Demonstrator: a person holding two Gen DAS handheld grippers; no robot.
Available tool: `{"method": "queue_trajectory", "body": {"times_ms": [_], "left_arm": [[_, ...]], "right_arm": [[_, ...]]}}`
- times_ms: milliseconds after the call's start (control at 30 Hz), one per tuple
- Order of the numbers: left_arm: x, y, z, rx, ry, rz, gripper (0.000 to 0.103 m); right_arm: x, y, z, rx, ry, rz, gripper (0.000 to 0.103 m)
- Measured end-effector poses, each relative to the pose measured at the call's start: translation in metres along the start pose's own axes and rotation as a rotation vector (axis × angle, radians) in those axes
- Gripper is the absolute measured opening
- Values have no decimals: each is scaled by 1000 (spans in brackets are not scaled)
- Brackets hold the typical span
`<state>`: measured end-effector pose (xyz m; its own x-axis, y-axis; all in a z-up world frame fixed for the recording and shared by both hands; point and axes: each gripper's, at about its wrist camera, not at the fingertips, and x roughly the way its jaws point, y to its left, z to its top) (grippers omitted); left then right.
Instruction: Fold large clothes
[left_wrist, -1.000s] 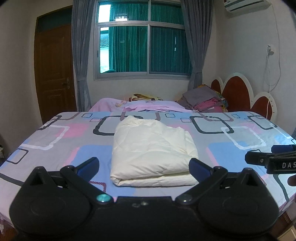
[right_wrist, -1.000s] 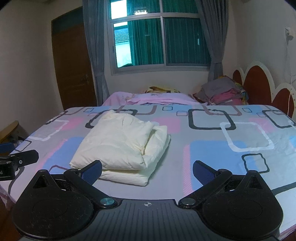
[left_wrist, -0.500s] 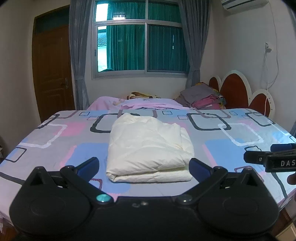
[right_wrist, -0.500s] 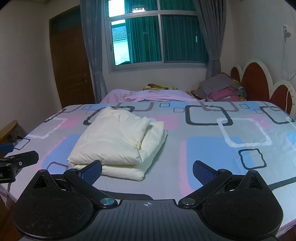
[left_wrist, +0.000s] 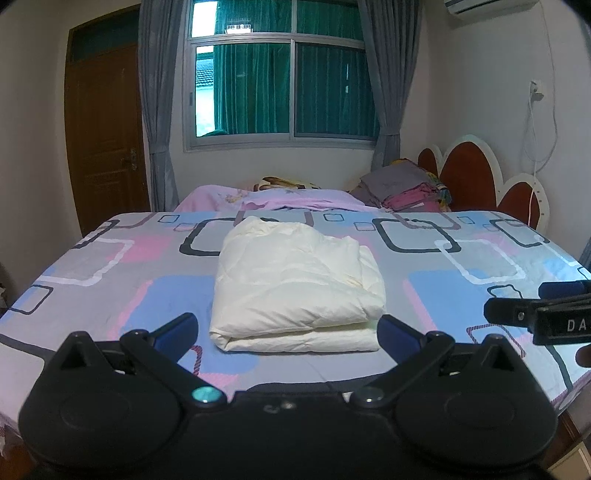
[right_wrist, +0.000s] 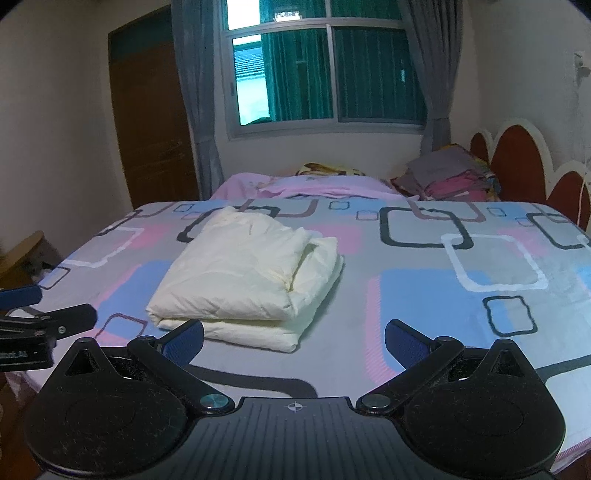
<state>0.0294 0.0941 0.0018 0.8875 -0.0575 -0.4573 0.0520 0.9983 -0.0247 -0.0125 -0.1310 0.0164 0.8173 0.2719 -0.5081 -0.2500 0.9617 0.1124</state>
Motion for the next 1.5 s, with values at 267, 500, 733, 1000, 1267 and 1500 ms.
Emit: {"method": "queue_trajectory", "body": {"times_ms": [267,500,733,1000,1267,1500], "left_arm": [[2,4,-3,-19,16,-10,103],[1,4,-3,-16,14,-13,103],[1,3,-3,-16,15,-14,103],[2,4,-2,-13,16,-19,103],[3,6,-2,-16,14,-18,103],[4,6,-2,-17,17,-19,103]], "right_arm": [[-1,-3,0,5,4,9,103],[1,-4,1,4,9,9,103],[1,-4,1,6,10,6,103],[3,-3,0,7,14,5,103],[5,-2,0,2,17,7,103],[7,-4,0,-3,22,10,103]]}}
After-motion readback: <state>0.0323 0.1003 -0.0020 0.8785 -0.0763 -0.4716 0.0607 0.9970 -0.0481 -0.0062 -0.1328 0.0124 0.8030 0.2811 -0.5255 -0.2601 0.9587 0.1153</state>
